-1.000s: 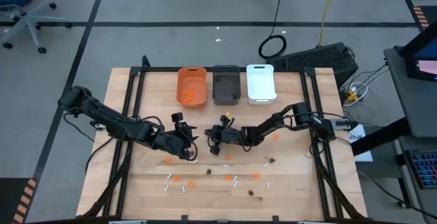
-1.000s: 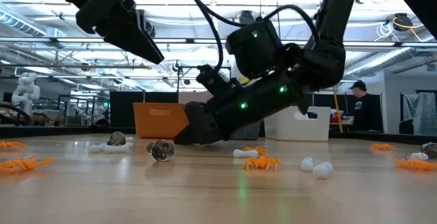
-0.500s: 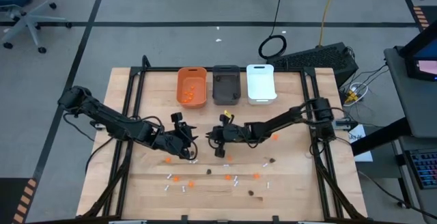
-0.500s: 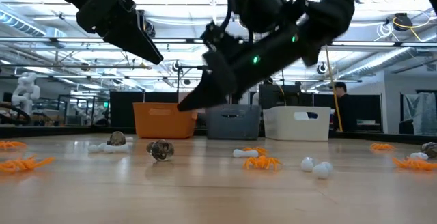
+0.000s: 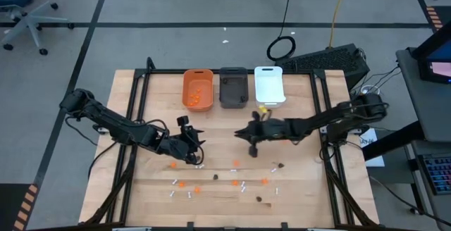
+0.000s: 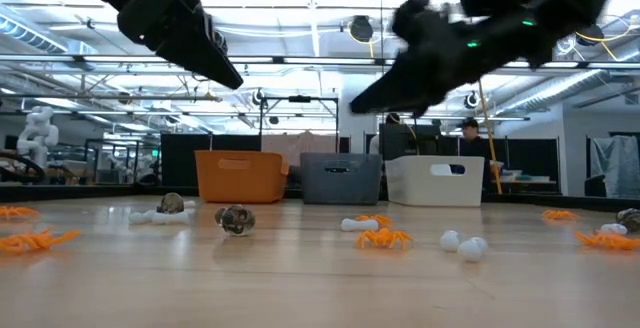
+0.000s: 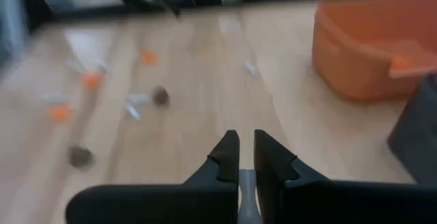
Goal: Sort Halloween decoration
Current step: Put the white bone toy into the white bin
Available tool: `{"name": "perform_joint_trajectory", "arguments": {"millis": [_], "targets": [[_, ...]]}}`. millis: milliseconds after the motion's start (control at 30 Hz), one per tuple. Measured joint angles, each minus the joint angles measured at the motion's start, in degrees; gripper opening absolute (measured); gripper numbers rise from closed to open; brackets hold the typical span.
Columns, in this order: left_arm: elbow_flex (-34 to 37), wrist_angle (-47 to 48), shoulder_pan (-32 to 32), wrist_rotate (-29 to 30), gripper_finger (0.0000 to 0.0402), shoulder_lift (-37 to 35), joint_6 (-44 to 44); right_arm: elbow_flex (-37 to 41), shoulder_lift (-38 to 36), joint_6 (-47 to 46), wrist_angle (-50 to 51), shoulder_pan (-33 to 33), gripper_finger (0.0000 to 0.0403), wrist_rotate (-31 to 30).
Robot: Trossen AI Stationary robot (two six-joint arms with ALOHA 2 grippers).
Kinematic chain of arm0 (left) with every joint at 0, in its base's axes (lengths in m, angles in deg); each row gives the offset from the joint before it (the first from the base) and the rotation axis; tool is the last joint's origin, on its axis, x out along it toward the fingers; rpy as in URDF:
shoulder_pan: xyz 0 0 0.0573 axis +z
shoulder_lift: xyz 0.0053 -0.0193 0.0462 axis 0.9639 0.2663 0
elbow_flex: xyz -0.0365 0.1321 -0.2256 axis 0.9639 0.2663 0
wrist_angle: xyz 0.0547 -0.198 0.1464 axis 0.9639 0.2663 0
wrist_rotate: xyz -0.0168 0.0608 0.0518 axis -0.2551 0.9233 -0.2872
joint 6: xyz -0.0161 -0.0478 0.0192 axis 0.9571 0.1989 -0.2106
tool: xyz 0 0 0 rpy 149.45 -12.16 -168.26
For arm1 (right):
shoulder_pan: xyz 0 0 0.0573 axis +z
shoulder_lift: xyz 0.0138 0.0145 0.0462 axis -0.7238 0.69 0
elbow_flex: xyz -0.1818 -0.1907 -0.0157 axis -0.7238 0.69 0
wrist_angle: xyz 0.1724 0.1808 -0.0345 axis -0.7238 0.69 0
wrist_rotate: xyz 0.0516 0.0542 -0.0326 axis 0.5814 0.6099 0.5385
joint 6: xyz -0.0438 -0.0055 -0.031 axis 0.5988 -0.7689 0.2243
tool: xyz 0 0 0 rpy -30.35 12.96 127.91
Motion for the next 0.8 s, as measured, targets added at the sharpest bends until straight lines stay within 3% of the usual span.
{"name": "perform_joint_trajectory", "arguments": {"millis": [133,267,633,800], "targets": [[0.00,-3.10,0.00,0.07,0.0168,0.00,-1.29,10.45,-4.75,4.73,-14.62,0.78,0.0000,-0.29],[0.00,-6.06,0.00,0.07,0.0168,0.00,-1.56,16.95,-6.70,14.57,-21.68,1.63,0.0000,-1.73],[0.00,-10.36,0.46,0.53,0.0168,0.00,-0.99,18.32,-7.49,45.24,-22.37,1.93,0.0000,-1.70],[0.00,-10.85,0.60,0.66,0.0168,0.00,-1.10,18.28,-7.49,54.49,-22.61,1.91,0.0000,-1.70]]}}
